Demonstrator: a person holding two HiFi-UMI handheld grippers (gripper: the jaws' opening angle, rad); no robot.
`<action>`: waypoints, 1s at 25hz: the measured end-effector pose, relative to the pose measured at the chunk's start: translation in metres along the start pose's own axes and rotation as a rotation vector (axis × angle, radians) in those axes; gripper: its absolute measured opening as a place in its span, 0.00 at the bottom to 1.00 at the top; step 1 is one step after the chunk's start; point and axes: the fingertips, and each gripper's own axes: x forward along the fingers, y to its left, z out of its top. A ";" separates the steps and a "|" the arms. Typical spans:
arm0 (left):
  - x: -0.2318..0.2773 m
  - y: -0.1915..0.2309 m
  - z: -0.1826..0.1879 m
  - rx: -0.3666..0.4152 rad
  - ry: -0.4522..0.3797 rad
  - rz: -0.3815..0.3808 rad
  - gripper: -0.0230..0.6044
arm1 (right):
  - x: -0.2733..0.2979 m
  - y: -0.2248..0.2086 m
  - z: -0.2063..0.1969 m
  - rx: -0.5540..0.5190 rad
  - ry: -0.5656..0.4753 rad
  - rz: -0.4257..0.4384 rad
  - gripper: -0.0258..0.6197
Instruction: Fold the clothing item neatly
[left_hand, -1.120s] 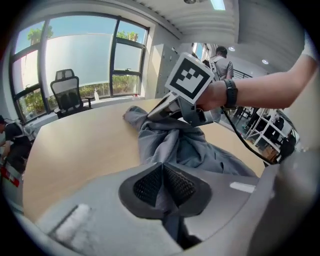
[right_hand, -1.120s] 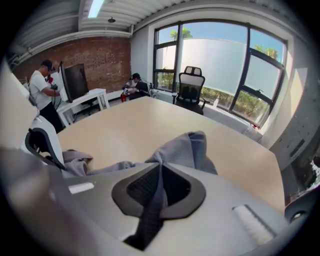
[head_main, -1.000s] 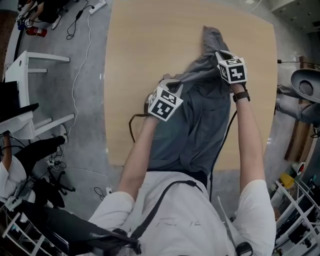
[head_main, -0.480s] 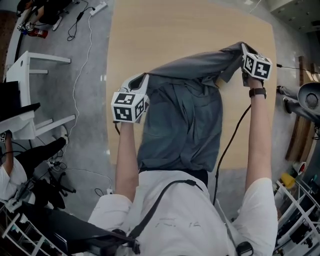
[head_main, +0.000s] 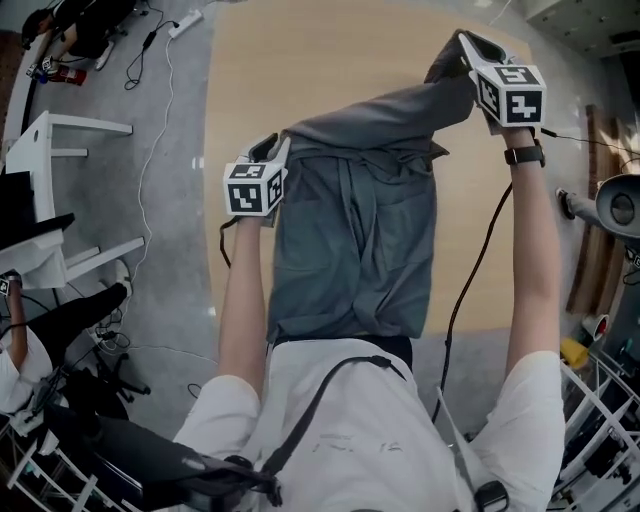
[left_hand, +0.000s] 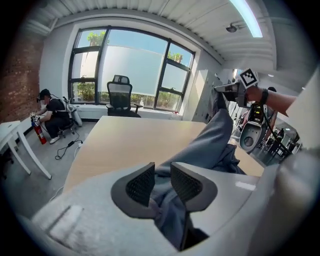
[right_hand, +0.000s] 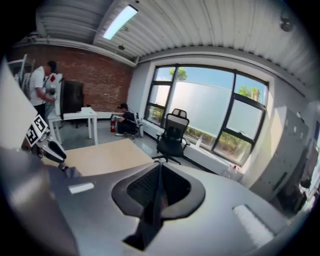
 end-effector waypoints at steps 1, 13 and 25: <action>-0.003 -0.008 0.005 -0.001 -0.016 -0.014 0.21 | 0.003 0.013 0.021 -0.052 -0.011 0.036 0.07; -0.007 -0.154 0.020 0.170 -0.055 -0.333 0.29 | 0.047 0.124 0.103 -0.210 -0.011 0.167 0.07; 0.086 -0.224 0.036 -0.029 0.031 -0.388 0.41 | 0.031 0.131 0.067 0.020 -0.013 0.219 0.07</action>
